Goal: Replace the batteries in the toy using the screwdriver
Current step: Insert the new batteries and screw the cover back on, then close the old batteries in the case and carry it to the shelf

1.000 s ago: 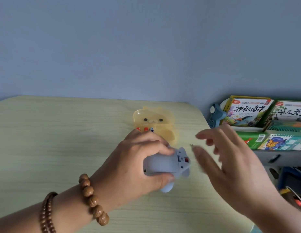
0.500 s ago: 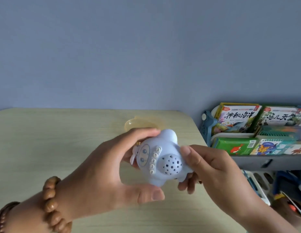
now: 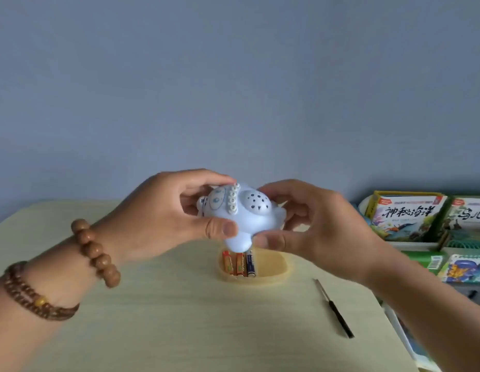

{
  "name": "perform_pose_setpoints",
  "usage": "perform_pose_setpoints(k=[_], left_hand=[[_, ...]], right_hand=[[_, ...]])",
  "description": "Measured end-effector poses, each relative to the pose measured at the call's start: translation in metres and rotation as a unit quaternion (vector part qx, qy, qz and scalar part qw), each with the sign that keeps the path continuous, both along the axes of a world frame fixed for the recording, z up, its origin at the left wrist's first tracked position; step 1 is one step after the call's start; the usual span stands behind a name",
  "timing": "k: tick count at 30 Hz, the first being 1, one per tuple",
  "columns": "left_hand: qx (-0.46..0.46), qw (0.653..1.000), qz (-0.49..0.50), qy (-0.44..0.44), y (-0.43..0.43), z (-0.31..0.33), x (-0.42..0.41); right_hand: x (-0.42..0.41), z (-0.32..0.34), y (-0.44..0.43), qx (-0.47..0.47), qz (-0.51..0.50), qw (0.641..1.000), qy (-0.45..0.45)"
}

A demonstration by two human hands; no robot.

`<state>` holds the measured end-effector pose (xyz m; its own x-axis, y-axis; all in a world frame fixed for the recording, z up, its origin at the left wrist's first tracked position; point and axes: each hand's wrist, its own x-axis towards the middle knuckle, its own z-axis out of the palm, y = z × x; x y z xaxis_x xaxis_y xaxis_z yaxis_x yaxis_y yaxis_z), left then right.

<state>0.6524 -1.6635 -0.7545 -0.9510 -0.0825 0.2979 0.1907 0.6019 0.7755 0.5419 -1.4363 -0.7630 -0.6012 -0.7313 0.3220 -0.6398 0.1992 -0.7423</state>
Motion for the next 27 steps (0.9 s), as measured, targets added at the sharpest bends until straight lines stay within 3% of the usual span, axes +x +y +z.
perform_pose_setpoints(k=[4, 9, 20, 27], left_hand=[[-0.035, 0.998, 0.044, -0.001, -0.042, 0.008, -0.036], [-0.017, 0.996, 0.076, -0.043, -0.078, -0.027, -0.064], [0.046, 0.992, 0.104, -0.045, -0.122, -0.083, -0.084], [0.036, 0.993, 0.105, -0.046, -0.128, -0.098, -0.091]], right_hand=[[-0.048, 0.011, -0.050, 0.044, 0.002, 0.998, 0.052], [-0.085, -0.015, -0.097, 0.108, 0.001, 0.993, 0.055], [-0.110, -0.050, -0.151, 0.184, 0.016, 0.980, 0.072], [-0.116, -0.057, -0.155, 0.225, 0.009, 0.970, 0.092]])
